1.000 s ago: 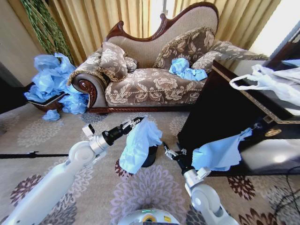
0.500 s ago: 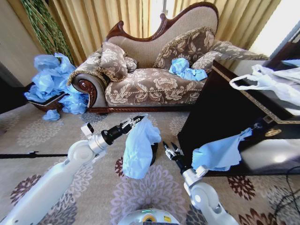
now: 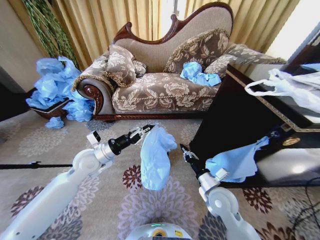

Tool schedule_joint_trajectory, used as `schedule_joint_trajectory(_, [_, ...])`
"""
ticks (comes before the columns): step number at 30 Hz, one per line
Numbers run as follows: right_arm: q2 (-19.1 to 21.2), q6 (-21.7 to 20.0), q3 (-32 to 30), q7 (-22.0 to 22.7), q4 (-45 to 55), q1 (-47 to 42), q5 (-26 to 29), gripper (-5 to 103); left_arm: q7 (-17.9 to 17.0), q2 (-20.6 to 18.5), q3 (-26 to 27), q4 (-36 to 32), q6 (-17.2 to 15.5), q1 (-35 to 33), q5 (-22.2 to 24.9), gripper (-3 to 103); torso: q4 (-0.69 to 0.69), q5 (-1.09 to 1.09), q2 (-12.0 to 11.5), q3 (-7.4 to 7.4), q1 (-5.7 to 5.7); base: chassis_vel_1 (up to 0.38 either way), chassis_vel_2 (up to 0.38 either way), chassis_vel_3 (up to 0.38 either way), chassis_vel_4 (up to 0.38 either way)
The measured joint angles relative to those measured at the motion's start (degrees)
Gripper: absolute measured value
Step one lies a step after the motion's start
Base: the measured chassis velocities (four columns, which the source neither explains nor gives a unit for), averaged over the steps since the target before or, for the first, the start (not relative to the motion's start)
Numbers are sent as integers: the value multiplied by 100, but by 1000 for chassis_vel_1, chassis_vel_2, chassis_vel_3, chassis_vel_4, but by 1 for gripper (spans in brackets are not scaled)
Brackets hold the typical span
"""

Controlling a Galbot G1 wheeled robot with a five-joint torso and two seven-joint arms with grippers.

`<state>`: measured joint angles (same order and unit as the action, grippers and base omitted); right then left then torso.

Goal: Place a garbage bag over the trash bin.

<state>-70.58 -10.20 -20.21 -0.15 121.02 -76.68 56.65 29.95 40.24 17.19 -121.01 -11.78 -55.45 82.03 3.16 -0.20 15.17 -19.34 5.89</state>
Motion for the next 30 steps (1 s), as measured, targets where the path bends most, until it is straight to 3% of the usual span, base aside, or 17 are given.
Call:
schedule_joint_trajectory(8, [65, -139, 216, -168, 126, -129, -4, 0, 143, -15, -87, 105, -7, 72, -4, 0, 0, 0, 0, 0, 0, 0, 0, 0, 0])
schedule_joint_trajectory(17, [157, -373, 344, -952, 239, -296, -110, 0, 208, 18, -274, 215, -57, 498, 63, 0, 1, 0, 0, 0, 0, 0, 0, 0, 0])
schedule_joint_trajectory(25, [75, -419, 314, -1095, 92, -302, -692, -3, 225, -59, -198, 127, -77, 457, 112, 0, 0, 0, -1, 0, 0, 0, 0, 0, 0])
schedule_joint_trajectory(30, [30, -400, 482, -1205, 86, -390, -887, 12, 222, -16, -203, 133, -66, 461, 112, 0, 0, 0, -1, 0, 0, 0, 0, 0, 0])
